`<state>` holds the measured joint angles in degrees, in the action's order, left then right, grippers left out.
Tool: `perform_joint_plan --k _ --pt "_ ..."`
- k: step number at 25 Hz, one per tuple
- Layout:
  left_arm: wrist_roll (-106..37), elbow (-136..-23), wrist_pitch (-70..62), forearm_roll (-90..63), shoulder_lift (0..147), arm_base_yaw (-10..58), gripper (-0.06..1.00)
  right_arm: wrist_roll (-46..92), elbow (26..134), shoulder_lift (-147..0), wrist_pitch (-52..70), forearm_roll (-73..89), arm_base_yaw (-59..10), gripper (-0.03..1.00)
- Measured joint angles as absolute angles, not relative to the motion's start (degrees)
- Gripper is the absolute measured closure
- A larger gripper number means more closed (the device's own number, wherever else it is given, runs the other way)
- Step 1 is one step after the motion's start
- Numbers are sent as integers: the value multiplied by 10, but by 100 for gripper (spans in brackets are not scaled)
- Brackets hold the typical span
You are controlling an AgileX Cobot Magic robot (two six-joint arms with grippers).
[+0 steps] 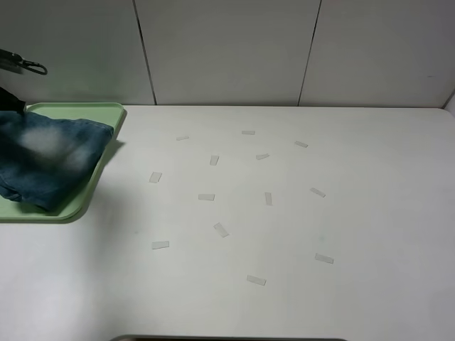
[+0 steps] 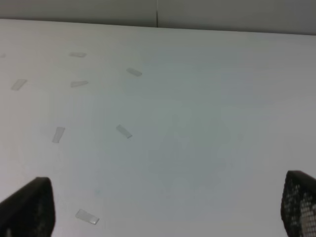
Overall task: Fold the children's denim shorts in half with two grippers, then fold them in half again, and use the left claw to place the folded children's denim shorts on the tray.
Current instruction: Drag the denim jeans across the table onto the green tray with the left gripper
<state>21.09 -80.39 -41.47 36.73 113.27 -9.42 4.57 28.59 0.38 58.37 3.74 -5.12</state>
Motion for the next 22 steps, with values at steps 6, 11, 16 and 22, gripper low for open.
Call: perform_joint_plan --k 6,11,16,22 --pt "238 -804 -392 370 1133 -102 84 46 286 4 584 37 -51 27" --pt "282 -770 -388 374 1133 -102 84 46 286 4 584 37 -51 27" --pt "312 -700 -386 378 1133 -103 84 46 286 4 584 37 -51 27" --pt "316 -661 -379 376 1132 -103 84 45 286 4 584 33 -51 27"
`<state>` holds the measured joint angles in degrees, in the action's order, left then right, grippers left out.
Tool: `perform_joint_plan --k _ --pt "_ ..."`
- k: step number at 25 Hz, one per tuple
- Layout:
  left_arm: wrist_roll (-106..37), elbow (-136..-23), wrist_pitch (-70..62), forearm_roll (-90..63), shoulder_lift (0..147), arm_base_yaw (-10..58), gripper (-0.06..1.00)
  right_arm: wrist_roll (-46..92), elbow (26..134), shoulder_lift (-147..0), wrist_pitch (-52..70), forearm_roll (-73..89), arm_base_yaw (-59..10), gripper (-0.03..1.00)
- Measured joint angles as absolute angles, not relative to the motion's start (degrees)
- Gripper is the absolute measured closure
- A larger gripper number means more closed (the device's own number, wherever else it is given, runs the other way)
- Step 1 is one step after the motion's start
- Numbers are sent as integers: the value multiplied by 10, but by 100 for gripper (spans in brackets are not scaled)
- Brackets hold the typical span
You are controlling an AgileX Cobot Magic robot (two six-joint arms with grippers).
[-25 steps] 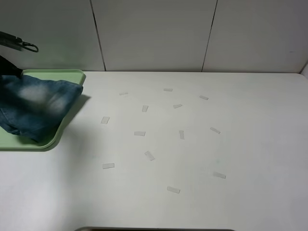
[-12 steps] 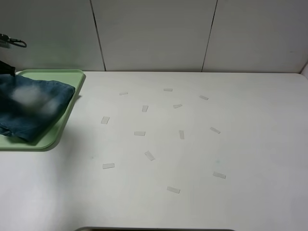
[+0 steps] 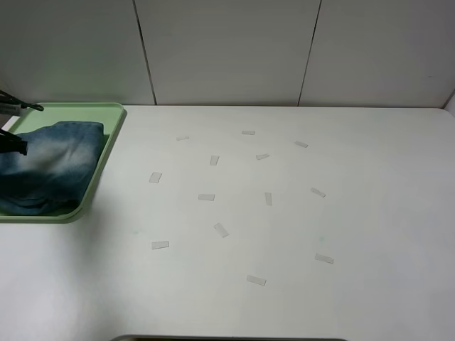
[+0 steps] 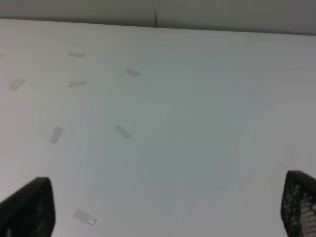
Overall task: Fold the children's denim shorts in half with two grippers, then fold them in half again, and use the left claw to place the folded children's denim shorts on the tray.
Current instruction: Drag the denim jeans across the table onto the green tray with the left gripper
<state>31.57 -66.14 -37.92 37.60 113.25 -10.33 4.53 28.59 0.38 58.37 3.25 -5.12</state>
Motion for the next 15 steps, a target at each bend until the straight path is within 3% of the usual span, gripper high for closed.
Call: perform_joint_plan --k 15 --pt "316 -658 -352 414 1111 -104 84 45 286 4 584 19 -51 27"
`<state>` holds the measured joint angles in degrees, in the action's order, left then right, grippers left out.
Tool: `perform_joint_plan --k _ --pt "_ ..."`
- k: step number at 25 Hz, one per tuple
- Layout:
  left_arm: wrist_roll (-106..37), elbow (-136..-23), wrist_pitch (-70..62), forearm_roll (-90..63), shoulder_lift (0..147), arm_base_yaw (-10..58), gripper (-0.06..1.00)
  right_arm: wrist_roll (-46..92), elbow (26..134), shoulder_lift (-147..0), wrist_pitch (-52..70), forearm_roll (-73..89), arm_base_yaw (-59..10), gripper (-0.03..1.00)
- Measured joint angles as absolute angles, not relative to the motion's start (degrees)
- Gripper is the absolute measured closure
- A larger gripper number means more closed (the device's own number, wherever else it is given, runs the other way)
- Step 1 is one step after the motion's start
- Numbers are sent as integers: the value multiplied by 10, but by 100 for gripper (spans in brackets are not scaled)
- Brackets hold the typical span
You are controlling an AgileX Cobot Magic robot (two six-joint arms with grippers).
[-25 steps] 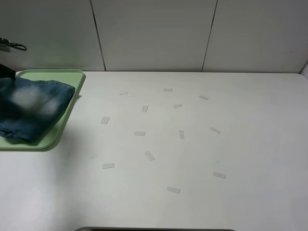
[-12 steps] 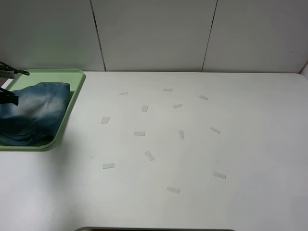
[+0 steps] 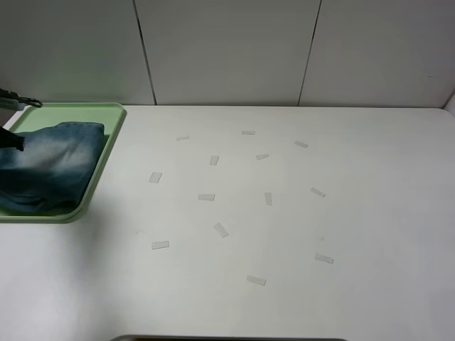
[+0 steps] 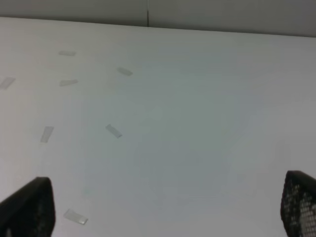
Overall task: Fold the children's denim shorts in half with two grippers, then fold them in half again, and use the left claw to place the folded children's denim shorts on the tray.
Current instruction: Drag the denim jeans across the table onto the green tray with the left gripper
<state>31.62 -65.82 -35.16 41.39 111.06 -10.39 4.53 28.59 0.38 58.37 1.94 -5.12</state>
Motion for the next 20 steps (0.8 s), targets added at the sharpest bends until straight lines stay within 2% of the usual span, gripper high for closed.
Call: perform_joint_plan --k 14,16,17,20 --pt "316 -658 -318 424 1097 -104 83 44 286 4 584 9 -51 27" --pt "316 -658 -318 424 1090 -104 75 44 286 4 584 9 -51 27" --pt "316 -658 -318 424 1085 -104 67 44 286 4 584 9 -51 27" --pt "316 -658 -314 424 1061 -104 34 44 286 4 584 9 -51 27"
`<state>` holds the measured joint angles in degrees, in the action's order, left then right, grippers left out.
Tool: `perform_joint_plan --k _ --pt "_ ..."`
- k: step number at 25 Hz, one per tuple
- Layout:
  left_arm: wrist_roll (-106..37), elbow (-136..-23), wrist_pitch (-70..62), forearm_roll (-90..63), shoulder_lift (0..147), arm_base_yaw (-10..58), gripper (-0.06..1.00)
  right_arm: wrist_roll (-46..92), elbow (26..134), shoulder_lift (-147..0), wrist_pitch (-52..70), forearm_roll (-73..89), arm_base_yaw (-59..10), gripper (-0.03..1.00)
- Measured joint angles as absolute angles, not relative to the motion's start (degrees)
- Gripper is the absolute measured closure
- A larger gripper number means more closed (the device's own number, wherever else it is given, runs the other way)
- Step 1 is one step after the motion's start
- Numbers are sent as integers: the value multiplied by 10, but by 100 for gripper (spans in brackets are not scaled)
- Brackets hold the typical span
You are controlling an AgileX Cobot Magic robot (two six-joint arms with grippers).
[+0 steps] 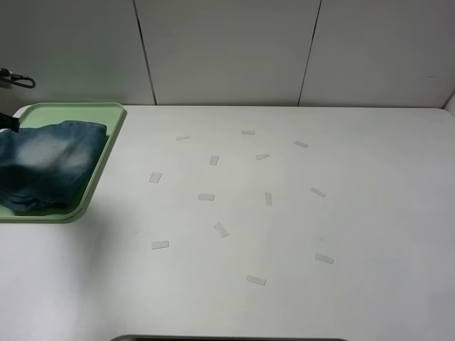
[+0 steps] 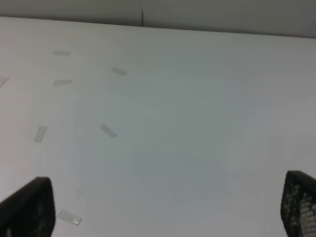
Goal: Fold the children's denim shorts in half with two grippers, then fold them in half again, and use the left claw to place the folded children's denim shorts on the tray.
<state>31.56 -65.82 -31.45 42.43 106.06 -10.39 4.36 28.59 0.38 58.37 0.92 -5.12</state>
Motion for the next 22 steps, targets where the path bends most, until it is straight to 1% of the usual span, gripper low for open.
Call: perform_joint_plan --k 2,4,5,8,12,16,22 --pt "316 -658 -314 424 1041 -104 12 44 286 4 584 9 -51 27" --pt "316 -658 -312 424 1018 -104 2 44 286 4 584 9 -51 27" --pt "316 -658 -312 424 1008 -104 -1 44 286 4 584 9 -51 27" --pt "316 -658 -311 424 970 -104 -4 44 286 4 584 9 -51 27" --pt "316 -655 -309 417 924 -104 -4 44 286 4 584 9 -51 27" --pt "316 -609 -279 410 828 -104 -5 44 286 4 584 9 -51 27" --pt "310 -499 -203 376 650 -104 -5 44 286 4 584 9 -51 27"
